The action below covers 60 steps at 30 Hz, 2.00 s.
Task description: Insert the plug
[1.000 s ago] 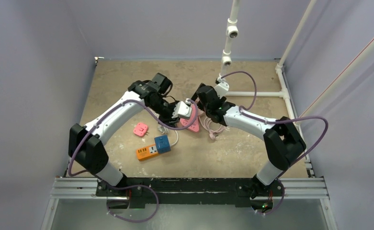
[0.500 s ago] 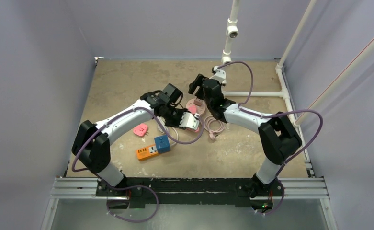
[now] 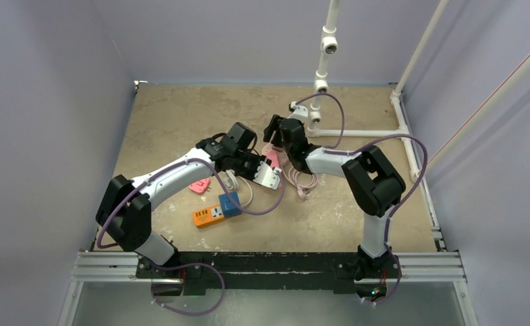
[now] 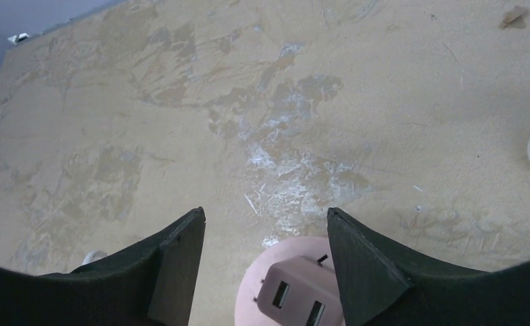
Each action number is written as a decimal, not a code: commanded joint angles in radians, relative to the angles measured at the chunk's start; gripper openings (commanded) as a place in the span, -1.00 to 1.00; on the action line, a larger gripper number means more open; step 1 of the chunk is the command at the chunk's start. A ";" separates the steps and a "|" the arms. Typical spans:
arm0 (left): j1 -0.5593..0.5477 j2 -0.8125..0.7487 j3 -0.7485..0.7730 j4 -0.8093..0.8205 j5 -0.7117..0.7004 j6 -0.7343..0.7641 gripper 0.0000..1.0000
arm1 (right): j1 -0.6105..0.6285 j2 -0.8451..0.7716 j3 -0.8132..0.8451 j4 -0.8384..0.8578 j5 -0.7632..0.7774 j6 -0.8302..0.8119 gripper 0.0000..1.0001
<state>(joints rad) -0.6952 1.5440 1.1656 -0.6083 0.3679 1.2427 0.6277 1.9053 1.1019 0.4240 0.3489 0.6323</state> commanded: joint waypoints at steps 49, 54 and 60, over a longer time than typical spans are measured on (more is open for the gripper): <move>-0.053 0.042 0.095 -0.066 0.145 -0.166 -1.00 | 0.125 -0.067 0.096 -0.313 0.356 0.113 0.54; -0.067 0.057 0.092 -0.047 0.130 -0.196 -1.00 | 0.121 0.034 0.137 -0.275 0.364 0.076 0.55; -0.070 0.071 0.084 0.004 0.082 -0.219 -1.00 | 0.114 0.066 0.133 -0.254 0.366 0.074 0.55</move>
<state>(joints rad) -0.7609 1.6096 1.2209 -0.6949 0.4664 1.0695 0.7353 1.9751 1.2171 0.1425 0.6884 0.7235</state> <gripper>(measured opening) 0.313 0.770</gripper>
